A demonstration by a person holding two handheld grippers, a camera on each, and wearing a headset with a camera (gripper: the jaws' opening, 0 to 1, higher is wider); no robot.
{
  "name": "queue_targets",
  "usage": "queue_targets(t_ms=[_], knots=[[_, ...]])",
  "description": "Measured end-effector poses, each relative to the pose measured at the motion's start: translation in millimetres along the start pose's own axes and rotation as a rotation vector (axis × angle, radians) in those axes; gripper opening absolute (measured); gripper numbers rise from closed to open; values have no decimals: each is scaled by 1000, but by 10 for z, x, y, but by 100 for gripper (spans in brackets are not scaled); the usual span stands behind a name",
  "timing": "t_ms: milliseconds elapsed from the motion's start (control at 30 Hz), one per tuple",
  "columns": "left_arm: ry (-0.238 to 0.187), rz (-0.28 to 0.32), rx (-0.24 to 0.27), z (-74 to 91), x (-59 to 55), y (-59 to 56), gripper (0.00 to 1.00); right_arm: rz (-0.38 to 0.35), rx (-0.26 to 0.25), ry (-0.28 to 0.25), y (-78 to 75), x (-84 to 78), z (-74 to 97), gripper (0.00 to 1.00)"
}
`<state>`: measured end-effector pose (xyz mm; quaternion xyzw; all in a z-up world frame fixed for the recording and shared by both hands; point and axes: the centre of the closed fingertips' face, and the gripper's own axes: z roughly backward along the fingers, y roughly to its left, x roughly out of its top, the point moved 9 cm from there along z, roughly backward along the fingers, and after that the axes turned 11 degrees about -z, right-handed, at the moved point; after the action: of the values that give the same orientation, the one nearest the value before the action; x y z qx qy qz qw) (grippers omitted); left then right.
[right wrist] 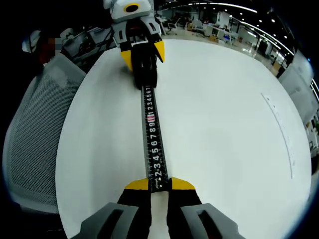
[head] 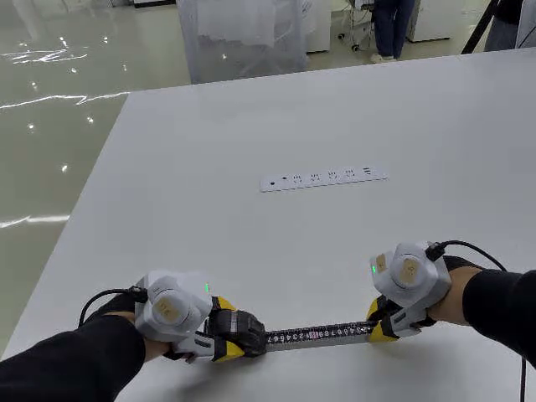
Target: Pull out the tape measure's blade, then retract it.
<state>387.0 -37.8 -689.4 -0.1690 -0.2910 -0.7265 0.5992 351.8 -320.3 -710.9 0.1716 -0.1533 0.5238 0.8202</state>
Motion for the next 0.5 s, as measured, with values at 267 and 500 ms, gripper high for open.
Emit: queue_targets(t_ms=[267,500], knots=[[-1,1,0,-4,3,3,30,-6,4,-4,-6,-40,19,5],[-2,2,0,-7,-1,12,30,-9,10,-5,-13,-65,30,5]])
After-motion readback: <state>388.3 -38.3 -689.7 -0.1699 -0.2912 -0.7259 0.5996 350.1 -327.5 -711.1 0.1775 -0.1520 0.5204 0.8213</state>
